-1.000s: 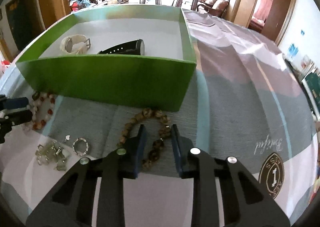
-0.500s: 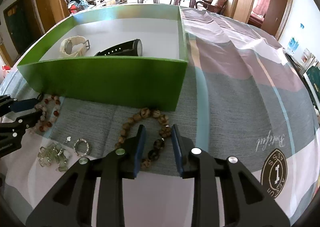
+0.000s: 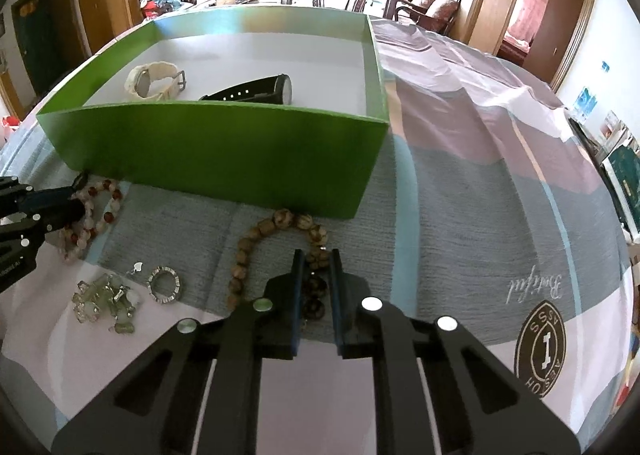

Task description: Organize jewelry

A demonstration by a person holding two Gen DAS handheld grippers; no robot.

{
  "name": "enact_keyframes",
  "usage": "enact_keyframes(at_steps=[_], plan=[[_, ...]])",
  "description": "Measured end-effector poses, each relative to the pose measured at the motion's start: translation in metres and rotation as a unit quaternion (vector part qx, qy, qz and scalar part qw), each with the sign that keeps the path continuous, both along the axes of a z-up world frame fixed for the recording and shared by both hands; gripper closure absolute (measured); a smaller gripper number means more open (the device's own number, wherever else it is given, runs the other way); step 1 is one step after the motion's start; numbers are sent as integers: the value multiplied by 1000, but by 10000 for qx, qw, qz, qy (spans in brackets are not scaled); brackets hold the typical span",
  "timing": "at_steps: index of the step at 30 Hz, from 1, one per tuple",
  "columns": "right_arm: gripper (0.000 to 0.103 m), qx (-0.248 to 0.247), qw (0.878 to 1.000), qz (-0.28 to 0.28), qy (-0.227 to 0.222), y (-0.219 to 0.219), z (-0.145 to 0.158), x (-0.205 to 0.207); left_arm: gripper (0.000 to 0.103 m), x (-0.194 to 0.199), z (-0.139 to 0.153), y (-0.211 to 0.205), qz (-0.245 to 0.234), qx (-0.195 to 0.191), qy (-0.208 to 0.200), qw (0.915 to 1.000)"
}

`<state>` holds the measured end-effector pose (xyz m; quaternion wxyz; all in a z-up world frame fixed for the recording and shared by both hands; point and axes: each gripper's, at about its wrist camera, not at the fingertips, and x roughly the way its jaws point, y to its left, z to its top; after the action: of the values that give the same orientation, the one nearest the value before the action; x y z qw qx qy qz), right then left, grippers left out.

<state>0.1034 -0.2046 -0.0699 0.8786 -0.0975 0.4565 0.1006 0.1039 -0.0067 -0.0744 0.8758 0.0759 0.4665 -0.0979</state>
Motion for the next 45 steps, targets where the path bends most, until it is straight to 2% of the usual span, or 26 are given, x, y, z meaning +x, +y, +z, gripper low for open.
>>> enact_keyframes(at_steps=[2, 3, 4, 6, 7, 8, 9, 10, 12, 15, 19, 26, 34, 38, 41, 45], plan=[[84, 78, 9999, -58, 28, -3, 0, 1, 78, 0, 0, 1, 34, 16, -11, 10000], [77, 92, 9999, -117, 26, -5, 0, 3, 75, 0, 0, 2, 65, 17, -14, 10000], [74, 78, 9998, -170, 13, -6, 0, 4, 75, 1, 0, 3, 73, -5, -8, 10000], [73, 125, 9997, -199, 34, -8, 0, 5, 76, 1, 0, 4, 63, -21, -6, 10000], [73, 138, 9997, -202, 44, -8, 1, 5, 77, 1, 0, 4, 55, -35, -1, 10000], [74, 136, 9997, -201, 44, -8, 0, 5, 86, 1, 0, 4, 16, -106, 24, 9999], [75, 119, 9997, -187, 41, -7, 0, 5, 88, 2, 0, 4, -40, -175, 56, 9998], [83, 135, 9998, -156, 53, -7, 0, 4, 88, 1, 0, 3, -47, -156, 50, 9999], [90, 228, 9996, -70, 117, -5, 0, 3, 92, 1, 0, 3, -44, -163, 41, 9998], [91, 189, 9997, -89, 126, -3, 1, 1, 94, -1, 0, 3, -49, -194, 76, 9998], [91, 422, 9990, -84, 109, -6, 8, -1, 94, -5, 6, 3, -74, -262, 18, 9996], [91, 826, 9960, -184, -289, -16, 39, -11, 95, -20, 38, -1, -205, -477, -310, 9982], [91, 1043, 9935, -129, -444, -21, 69, -19, 95, -31, 80, -2, -293, -568, -691, 9956], [91, 987, 9932, 28, -616, -16, 94, -22, 95, -29, 106, 2, -237, -457, -994, 9937], [91, 887, 9915, 105, -947, -11, 120, -21, 95, -26, 123, 6, -157, -399, -1213, 9917], [91, 771, 9888, 118, -1270, -1, 140, -12, 95, -9, 138, 13, 20, -393, -1414, 9892]])
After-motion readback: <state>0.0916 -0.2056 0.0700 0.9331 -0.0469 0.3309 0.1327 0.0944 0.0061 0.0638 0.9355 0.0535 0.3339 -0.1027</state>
